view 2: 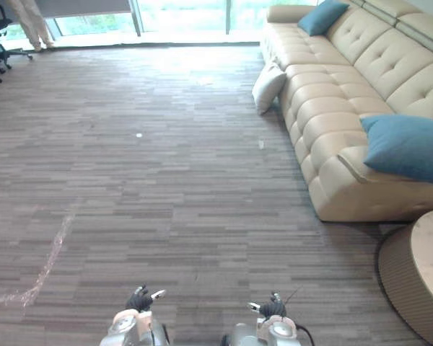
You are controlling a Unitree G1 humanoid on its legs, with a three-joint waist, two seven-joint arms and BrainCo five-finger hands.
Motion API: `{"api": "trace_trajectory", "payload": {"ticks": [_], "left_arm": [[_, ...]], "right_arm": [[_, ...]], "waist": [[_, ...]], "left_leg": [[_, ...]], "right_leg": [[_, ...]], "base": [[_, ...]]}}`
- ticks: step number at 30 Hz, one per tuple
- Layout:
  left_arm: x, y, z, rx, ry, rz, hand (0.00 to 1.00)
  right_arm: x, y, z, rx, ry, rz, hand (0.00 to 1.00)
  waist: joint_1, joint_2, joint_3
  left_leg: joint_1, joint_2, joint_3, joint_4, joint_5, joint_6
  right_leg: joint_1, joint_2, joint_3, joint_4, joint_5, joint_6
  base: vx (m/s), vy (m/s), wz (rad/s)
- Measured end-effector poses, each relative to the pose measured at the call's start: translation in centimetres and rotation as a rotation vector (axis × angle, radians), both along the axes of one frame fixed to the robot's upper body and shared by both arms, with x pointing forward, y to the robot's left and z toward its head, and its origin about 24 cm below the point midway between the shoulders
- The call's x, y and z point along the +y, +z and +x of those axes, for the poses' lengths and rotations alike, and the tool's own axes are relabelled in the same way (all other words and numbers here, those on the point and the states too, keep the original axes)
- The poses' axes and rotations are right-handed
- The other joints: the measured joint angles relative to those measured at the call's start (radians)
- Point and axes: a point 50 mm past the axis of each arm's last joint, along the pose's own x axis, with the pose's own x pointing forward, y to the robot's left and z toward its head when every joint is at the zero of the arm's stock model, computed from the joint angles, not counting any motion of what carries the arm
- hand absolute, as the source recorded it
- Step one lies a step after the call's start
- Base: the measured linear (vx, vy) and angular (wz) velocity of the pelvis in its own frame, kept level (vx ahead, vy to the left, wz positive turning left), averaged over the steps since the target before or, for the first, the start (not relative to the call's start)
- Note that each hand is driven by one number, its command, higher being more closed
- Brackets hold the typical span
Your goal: Pick up cushions and gather them together orderly.
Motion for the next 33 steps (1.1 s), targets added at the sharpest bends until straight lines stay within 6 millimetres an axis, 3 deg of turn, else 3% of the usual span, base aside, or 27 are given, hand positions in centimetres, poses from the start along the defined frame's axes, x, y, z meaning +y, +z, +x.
{"api": "trace_trajectory", "payload": {"ticks": [1, 2, 3, 5, 6, 7, 8, 9, 12, 13, 14, 15, 16, 18, 19, 20, 21, 22, 23, 24, 25, 26, 27, 29, 31, 32, 33], "left_arm": [[0.1, 0.1, 0.1, -0.009, 0.001, 0.007, 0.00], [0.8, 0.2, 0.3, -0.012, -0.002, 0.033, 0.00], [1.3, 0.2, 0.2, -0.006, -0.001, 0.046, 0.00], [1.8, 0.1, -0.1, 0.005, 0.005, 0.058, 0.00], [2.2, 0.0, -0.2, 0.016, 0.000, 0.070, 0.00], [2.4, -0.2, -0.5, 0.035, -0.008, 0.080, 0.00], [2.5, -0.3, -0.7, 0.044, -0.008, 0.081, 0.00], [2.6, -0.6, -1.1, 0.077, -0.011, 0.082, 0.00], [2.0, -0.9, -1.6, 0.100, -0.039, 0.076, 0.00], [1.6, -1.1, -1.7, 0.111, -0.051, 0.068, 0.00], [1.5, -1.1, -1.7, 0.114, -0.053, 0.066, 0.00], [1.2, -1.3, -1.9, 0.127, -0.070, 0.063, 0.00], [0.9, -1.4, -2.0, 0.134, -0.082, 0.057, 0.00], [0.8, -1.5, -2.3, 0.141, -0.091, 0.056, 0.00], [0.5, -1.5, -2.4, 0.142, -0.088, 0.046, 0.00], [-0.6, -1.8, -2.7, 0.154, -0.090, 0.019, 0.00], [-0.6, -1.8, -2.7, 0.154, -0.092, 0.019, 0.00], [-1.3, -1.8, -2.8, 0.155, -0.102, 0.008, 0.00], [-1.6, -1.7, -2.5, 0.148, -0.102, 0.002, 0.00], [-1.7, -1.7, -2.4, 0.146, -0.106, 0.000, 0.00], [-1.5, -1.6, -2.4, 0.140, -0.099, -0.002, 0.00], [-1.1, -1.4, -2.2, 0.124, -0.069, 0.001, 0.00], [-0.9, -1.4, -2.1, 0.119, -0.064, 0.003, 0.00], [-0.6, -1.0, -1.6, 0.089, -0.064, 0.016, 0.00], [-0.4, -0.6, -1.0, 0.053, -0.071, 0.027, 0.00], [-0.4, -0.6, -1.0, 0.050, -0.073, 0.029, 0.00], [-0.2, -0.5, -0.9, 0.045, -0.073, 0.034, 0.00]], "right_arm": [[-0.1, -0.3, -0.3, 0.021, 0.006, -0.003, 0.00], [0.6, -0.6, -0.5, 0.043, 0.022, 0.008, 0.00], [0.9, -0.7, -0.5, 0.048, 0.031, 0.016, 0.00], [1.5, -0.8, -0.8, 0.056, 0.036, 0.026, 0.00], [1.8, -0.9, -1.1, 0.067, 0.044, 0.030, 0.00], [1.9, -0.9, -1.0, 0.062, 0.052, 0.030, 0.00], [1.9, -0.9, -0.9, 0.058, 0.056, 0.028, 0.00], [1.8, -0.6, -0.6, 0.039, 0.064, 0.026, 0.00], [1.5, -0.3, 0.0, 0.007, 0.067, 0.017, 0.00], [1.4, 0.2, 0.8, -0.033, 0.068, 0.011, 0.00], [1.3, 0.3, 1.0, -0.041, 0.070, 0.009, 0.00], [0.9, 0.6, 1.4, -0.054, 0.072, -0.003, 0.00], [0.5, 0.6, 1.4, -0.057, 0.071, -0.014, 0.00], [0.2, 0.4, 0.7, -0.037, 0.067, -0.021, 0.00], [-0.2, 0.3, 0.2, -0.026, 0.047, -0.020, 0.00], [-0.9, 0.5, 0.7, -0.035, 0.065, -0.048, 0.00], [-0.9, 0.5, 0.7, -0.036, 0.064, -0.048, 0.00], [-1.3, 0.7, 0.8, -0.041, 0.064, -0.054, 0.00], [-1.6, 0.7, 0.8, -0.037, 0.073, -0.066, 0.00], [-1.7, 0.7, 0.8, -0.035, 0.075, -0.070, 0.00], [-1.9, 0.6, 0.5, -0.019, 0.076, -0.073, 0.00], [-1.6, 0.4, 0.2, -0.002, 0.064, -0.064, 0.00], [-1.5, 0.3, 0.1, 0.002, 0.061, -0.059, 0.00], [-0.8, 0.2, 0.0, 0.004, 0.061, -0.042, 0.00], [-0.6, -0.3, -0.5, 0.033, 0.050, -0.033, 0.00], [-0.6, -0.3, -0.5, 0.038, 0.047, -0.032, 0.00], [-0.7, -0.4, -0.7, 0.043, 0.044, -0.034, 0.00]], "waist": [[0.018, 0.000, -0.003], [0.029, -0.030, -0.017], [0.018, -0.043, -0.024], [0.023, -0.061, -0.035], [0.028, -0.086, -0.047], [0.022, -0.099, -0.045], [0.019, -0.100, -0.044], [0.013, -0.088, -0.035], [0.007, -0.065, -0.040], [-0.001, -0.055, -0.037], [-0.002, -0.054, -0.034], [-0.019, -0.049, -0.031], [-0.031, -0.048, -0.031], [-0.032, -0.059, -0.034], [-0.044, -0.062, -0.039], [-0.047, -0.016, -0.054], [-0.046, -0.012, -0.054], [-0.049, 0.012, -0.062], [-0.051, 0.036, -0.060], [-0.053, 0.043, -0.056], [-0.048, 0.052, -0.050], [-0.038, 0.052, -0.044], [-0.036, 0.047, -0.042], [-0.031, 0.022, -0.038], [-0.021, 0.010, -0.038], [-0.018, 0.010, -0.038], [-0.015, 0.012, -0.036]], "left_leg": [[-0.011, -0.019, -0.020, -0.044, 0.131, -0.016], [-0.009, -0.044, -0.004, -0.005, 0.118, 0.022], [-0.016, -0.049, 0.000, 0.009, 0.100, 0.028], [-0.023, -0.063, 0.012, 0.061, 0.044, 0.067], [0.011, -0.088, 0.037, 0.066, -0.007, 0.088], [0.073, -0.115, 0.059, 0.058, -0.051, 0.100], [0.097, -0.122, 0.063, 0.054, -0.067, 0.103], [0.209, -0.144, 0.069, 0.037, -0.119, 0.113], [0.364, -0.145, 0.087, -0.054, -0.152, 0.121], [0.450, -0.143, 0.091, -0.133, -0.154, 0.119], [0.476, -0.143, 0.092, -0.152, -0.154, 0.119], [0.545, -0.135, 0.093, -0.200, -0.154, 0.119], [0.588, -0.133, 0.090, -0.224, -0.154, 0.120], [0.642, -0.150, 0.066, -0.249, -0.155, 0.120], [0.686, -0.158, 0.026, -0.258, -0.157, 0.117], [0.700, -0.127, -0.011, -0.229, -0.143, 0.102], [0.699, -0.126, -0.015, -0.223, -0.142, 0.100], [0.665, -0.113, -0.058, -0.108, -0.134, 0.087], [0.584, -0.079, -0.085, 0.119, -0.085, 0.006], [0.530, -0.057, -0.097, 0.238, -0.031, -0.040], [0.414, 0.008, -0.084, 0.497, 0.050, -0.087], [0.331, 0.070, -0.032, 0.651, -0.006, -0.042], [0.309, 0.079, -0.017, 0.676, -0.023, -0.031], [0.185, 0.087, 0.033, 0.653, -0.084, 0.016], [0.056, 0.048, 0.077, 0.317, -0.105, 0.041], [0.044, 0.034, 0.073, 0.240, -0.098, 0.044], [0.018, -0.002, 0.048, 0.000, 0.001, 0.032]], "right_leg": [[0.032, -0.002, 0.045, -0.026, -0.025, 0.018], [0.054, -0.035, 0.107, -0.043, -0.023, 0.018], [0.052, -0.043, 0.126, -0.047, -0.004, -0.003], [0.019, -0.064, 0.187, 0.009, 0.062, 0.019], [-0.023, -0.085, 0.226, 0.148, 0.089, 0.063], [-0.113, -0.104, 0.251, 0.389, 0.171, 0.151], [-0.140, -0.108, 0.259, 0.464, 0.223, 0.182], [-0.250, -0.116, 0.253, 0.751, 0.268, 0.226], [-0.398, -0.114, 0.151, 0.865, 0.190, 0.135], [-0.513, -0.108, 0.075, 0.805, 0.143, 0.109], [-0.535, -0.106, 0.054, 0.768, 0.131, 0.096], [-0.580, -0.093, -0.004, 0.610, 0.125, 0.080], [-0.583, -0.078, -0.047, 0.415, 0.153, 0.067], [-0.580, -0.063, -0.051, 0.211, 0.233, 0.047], [-0.576, -0.047, -0.007, 0.195, 0.369, -0.009], [-0.592, -0.044, -0.017, 0.312, 0.262, -0.021], [-0.594, -0.044, -0.017, 0.321, 0.252, -0.022], [-0.594, -0.044, -0.033, 0.392, 0.168, -0.025], [-0.548, -0.040, -0.057, 0.404, 0.111, -0.030], [-0.517, -0.033, -0.065, 0.395, 0.093, -0.032], [-0.437, -0.005, -0.077, 0.353, 0.067, -0.043], [-0.341, 0.020, -0.081, 0.295, 0.055, -0.058], [-0.310, 0.023, -0.080, 0.274, 0.052, -0.058], [-0.179, 0.024, -0.081, 0.156, 0.049, -0.051], [-0.065, 0.010, -0.062, 0.039, 0.052, -0.029], [-0.049, 0.004, -0.056, 0.028, 0.047, -0.018], [-0.002, -0.009, -0.033, -0.001, 0.028, 0.010]], "base": [[0.55, 0.326, -0.78], [0.57, 0.322, -0.66], [0.71, 0.406, -0.37], [0.59, 0.341, -0.16], [0.58, 0.301, -0.14], [0.58, 0.301, -0.12], [0.69, 0.260, -0.11], [0.58, 0.186, -0.09], [0.52, 0.129, -0.15], [0.55, 0.076, -0.11], [0.69, 0.057, 0.02], [0.59, -0.025, 0.20], [0.59, -0.057, 0.26], [0.63, -0.131, 0.41], [0.94, -0.206, 0.47], [0.68, -0.153, 0.34], [0.63, -0.164, 0.19], [0.50, -0.152, 0.26], [0.63, -0.185, 0.34], [0.62, -0.154, 0.29], [0.72, -0.139, 0.02], [0.59, -0.107, -0.10], [0.68, -0.091, -0.14], [0.45, -0.040, -0.01], [0.46, 0.031, -0.24], [0.55, 0.150, -0.42], [0.58, 0.220, -0.62]]}}
